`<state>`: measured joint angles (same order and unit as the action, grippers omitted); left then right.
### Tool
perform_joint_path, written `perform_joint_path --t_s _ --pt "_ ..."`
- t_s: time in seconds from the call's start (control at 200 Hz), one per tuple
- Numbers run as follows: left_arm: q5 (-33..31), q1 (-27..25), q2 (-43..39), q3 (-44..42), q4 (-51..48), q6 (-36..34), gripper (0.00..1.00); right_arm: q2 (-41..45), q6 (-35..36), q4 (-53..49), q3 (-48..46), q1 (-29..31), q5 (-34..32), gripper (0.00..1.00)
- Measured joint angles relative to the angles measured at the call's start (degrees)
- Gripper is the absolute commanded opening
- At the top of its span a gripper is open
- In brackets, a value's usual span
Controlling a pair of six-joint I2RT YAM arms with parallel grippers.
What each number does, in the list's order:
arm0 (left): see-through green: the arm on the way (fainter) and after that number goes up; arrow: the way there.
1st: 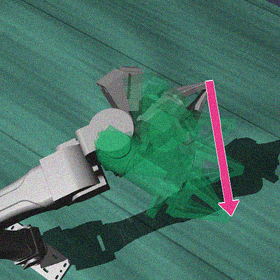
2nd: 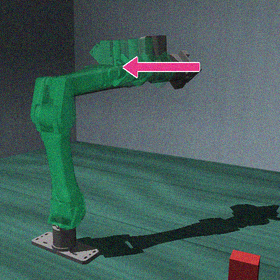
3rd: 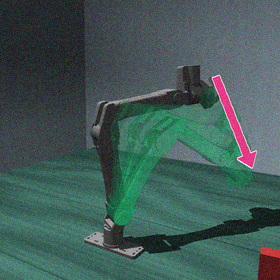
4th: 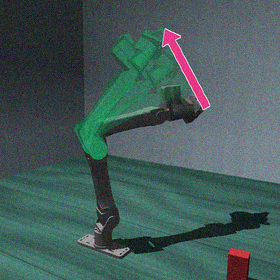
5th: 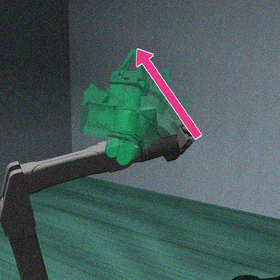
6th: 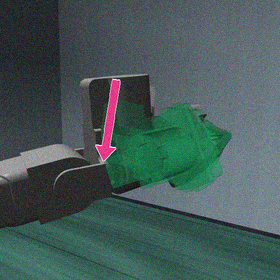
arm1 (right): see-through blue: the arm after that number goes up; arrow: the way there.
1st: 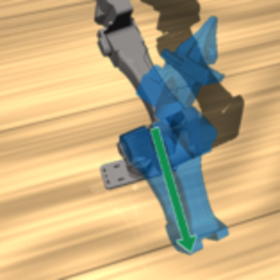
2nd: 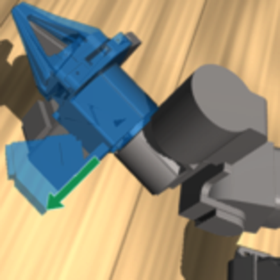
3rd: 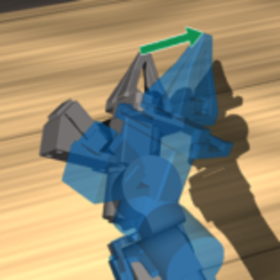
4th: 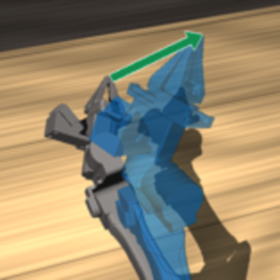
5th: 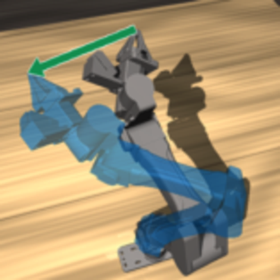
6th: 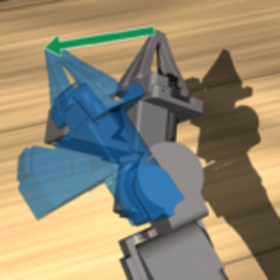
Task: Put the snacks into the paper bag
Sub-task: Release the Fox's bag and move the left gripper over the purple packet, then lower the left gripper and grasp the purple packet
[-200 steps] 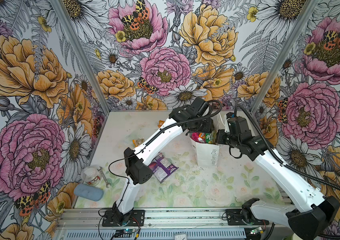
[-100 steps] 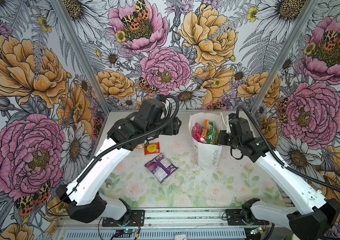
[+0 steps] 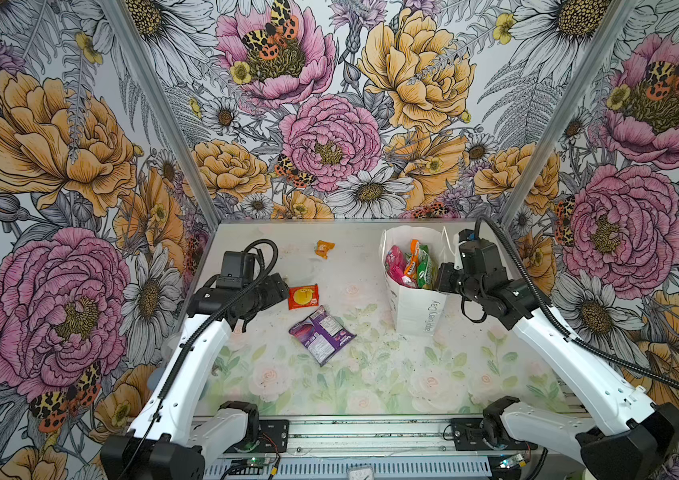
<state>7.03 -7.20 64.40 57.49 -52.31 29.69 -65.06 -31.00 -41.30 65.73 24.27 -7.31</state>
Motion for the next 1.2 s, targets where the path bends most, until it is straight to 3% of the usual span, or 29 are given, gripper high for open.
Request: perform_joint_path --t_s 0.305,0.57,0.876,1.201 --pt "2.1 -0.4 7.3 -9.2 13.7 0.4 0.92 0.5 0.0 0.4 -0.7 -0.6 0.0 0.00" --pt "1.8 -6.9 15.3 -9.8 21.3 1.7 0.95 0.5 -1.0 0.9 -1.1 -0.7 0.3 0.00" --pt "0.3 -10.3 23.2 -10.1 22.8 2.9 0.93 1.0 -1.1 1.5 -1.9 -1.2 0.7 0.00" --pt "-0.3 -21.2 24.2 -9.8 21.2 7.0 0.89 1.0 -1.1 1.7 -1.9 -1.3 1.3 0.00"
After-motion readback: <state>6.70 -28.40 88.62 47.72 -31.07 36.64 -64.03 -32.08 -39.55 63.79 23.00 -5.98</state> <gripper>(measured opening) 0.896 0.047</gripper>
